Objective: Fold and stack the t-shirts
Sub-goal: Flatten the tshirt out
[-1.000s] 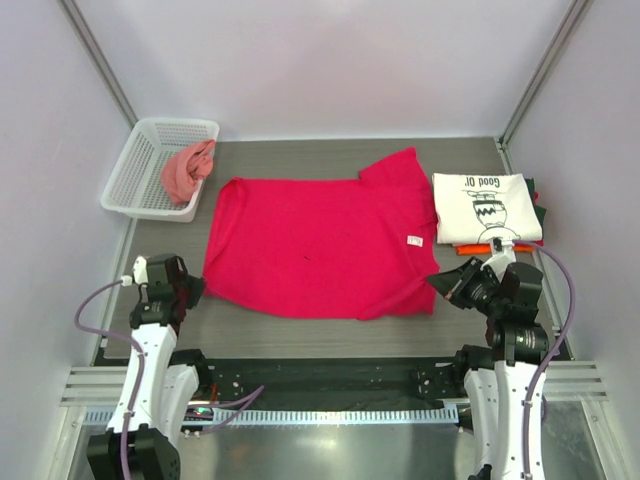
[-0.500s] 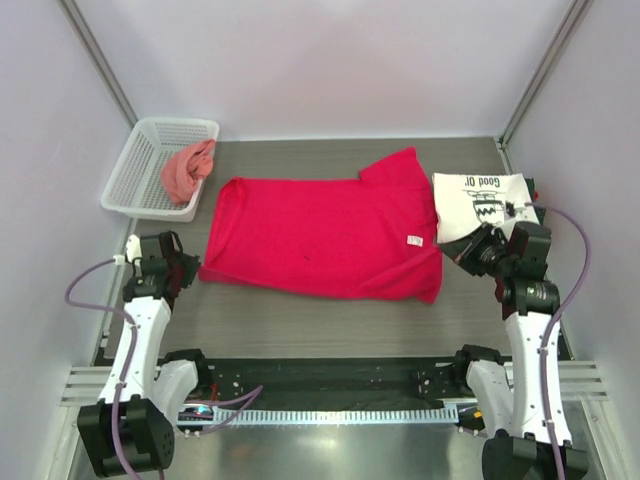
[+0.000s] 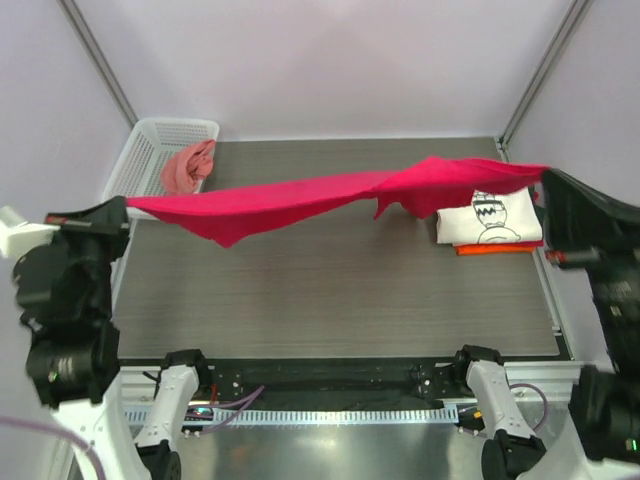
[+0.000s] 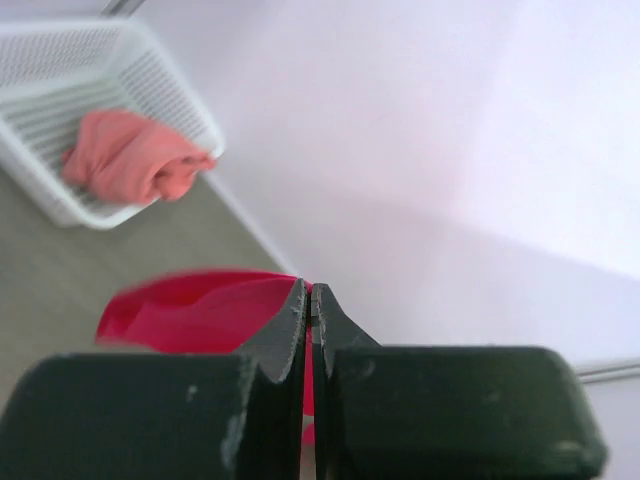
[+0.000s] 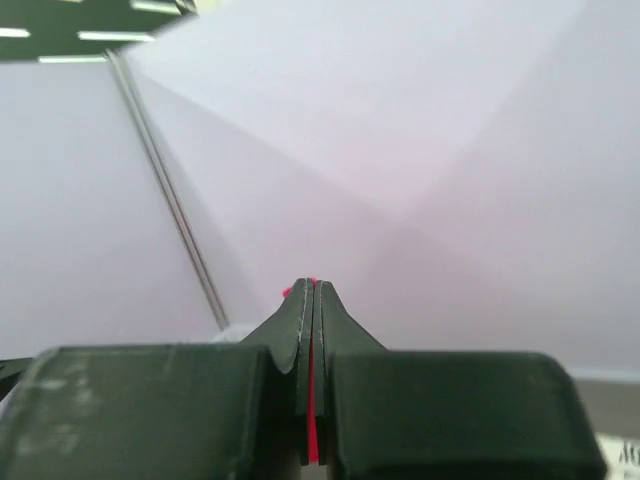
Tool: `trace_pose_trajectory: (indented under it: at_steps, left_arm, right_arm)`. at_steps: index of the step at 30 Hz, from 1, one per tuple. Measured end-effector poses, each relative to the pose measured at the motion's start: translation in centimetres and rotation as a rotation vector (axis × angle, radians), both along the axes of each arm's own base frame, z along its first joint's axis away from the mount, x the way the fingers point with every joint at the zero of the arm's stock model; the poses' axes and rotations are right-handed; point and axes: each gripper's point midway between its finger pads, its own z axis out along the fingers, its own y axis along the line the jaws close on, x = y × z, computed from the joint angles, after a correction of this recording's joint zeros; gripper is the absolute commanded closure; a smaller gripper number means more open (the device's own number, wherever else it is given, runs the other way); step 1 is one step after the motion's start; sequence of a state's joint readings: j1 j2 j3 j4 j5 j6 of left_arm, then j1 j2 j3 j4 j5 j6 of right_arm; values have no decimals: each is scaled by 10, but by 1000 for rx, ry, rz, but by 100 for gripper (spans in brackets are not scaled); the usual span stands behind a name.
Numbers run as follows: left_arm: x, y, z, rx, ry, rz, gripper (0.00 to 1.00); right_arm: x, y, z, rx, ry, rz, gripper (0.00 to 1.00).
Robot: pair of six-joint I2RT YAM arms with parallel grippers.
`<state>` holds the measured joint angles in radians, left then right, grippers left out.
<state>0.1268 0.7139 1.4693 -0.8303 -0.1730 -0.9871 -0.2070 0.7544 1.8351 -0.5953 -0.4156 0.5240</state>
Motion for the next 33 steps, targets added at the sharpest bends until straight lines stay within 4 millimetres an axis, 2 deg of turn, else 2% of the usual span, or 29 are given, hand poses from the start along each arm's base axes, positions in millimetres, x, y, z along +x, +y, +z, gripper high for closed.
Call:
trace_pose_trajectory:
  at_steps: [2, 4, 6, 8, 9, 10, 11, 12, 13, 15, 16, 19, 22, 24, 26, 28, 31, 33]
  left_arm:
    - [-25, -2, 36, 12, -98, 8, 100]
    - [-35, -2, 59, 18, -153, 13, 100]
    - [-27, -1, 68, 13, -147, 14, 100]
    - [-1, 1, 66, 1, -108, 10, 100]
    - [16, 3, 59, -11, -73, 7, 100]
    - [36, 4, 50, -24, -30, 1, 100]
    - [56, 5, 37, -35, 19, -4, 100]
    - [77, 6, 22, -47, 74, -9, 100]
    - [91, 7, 12, -56, 109, -14, 100]
    - [127, 9, -17, -83, 194, -20, 100]
    - [141, 10, -30, -93, 234, -24, 100]
    - [174, 12, -59, -124, 310, -29, 100]
    - [203, 12, -62, -145, 330, -39, 100]
    - [228, 14, -43, -149, 285, -47, 100]
    - [245, 15, -23, -149, 239, -52, 100]
    - [258, 16, 2, -141, 176, -58, 100]
    - [265, 16, 32, -130, 101, -69, 100]
    - [264, 16, 36, -128, 88, -72, 100]
  right_arm:
    - [-45, 5, 37, -15, -152, -25, 99]
    - [-81, 9, 70, -27, -285, -42, 99]
    - [-98, 11, 94, -33, -364, -43, 99]
    - [-94, 12, 115, -32, -408, -28, 99]
    - [-82, 11, 119, -28, -402, -18, 99]
    - [-62, 8, 120, -20, -376, -8, 99]
    - [-35, 4, 119, -7, -335, 7, 99]
    - [0, -1, 113, 11, -275, 24, 99]
    - [30, -5, 106, 26, -221, 36, 99]
    - [108, -16, 81, 71, -74, 70, 99]
    - [140, -21, 68, 94, -10, 82, 99]
    - [252, -38, 16, 176, 199, 120, 99]
    - [333, -49, -22, 250, 316, 161, 99]
    - [374, -54, -38, 304, 349, 196, 99]
    - [392, -55, -47, 353, 364, 226, 99]
    - [398, -54, -48, 389, 368, 249, 99]
    - [389, -48, -31, 387, 319, 291, 99]
    - [378, -43, -16, 365, 272, 317, 99]
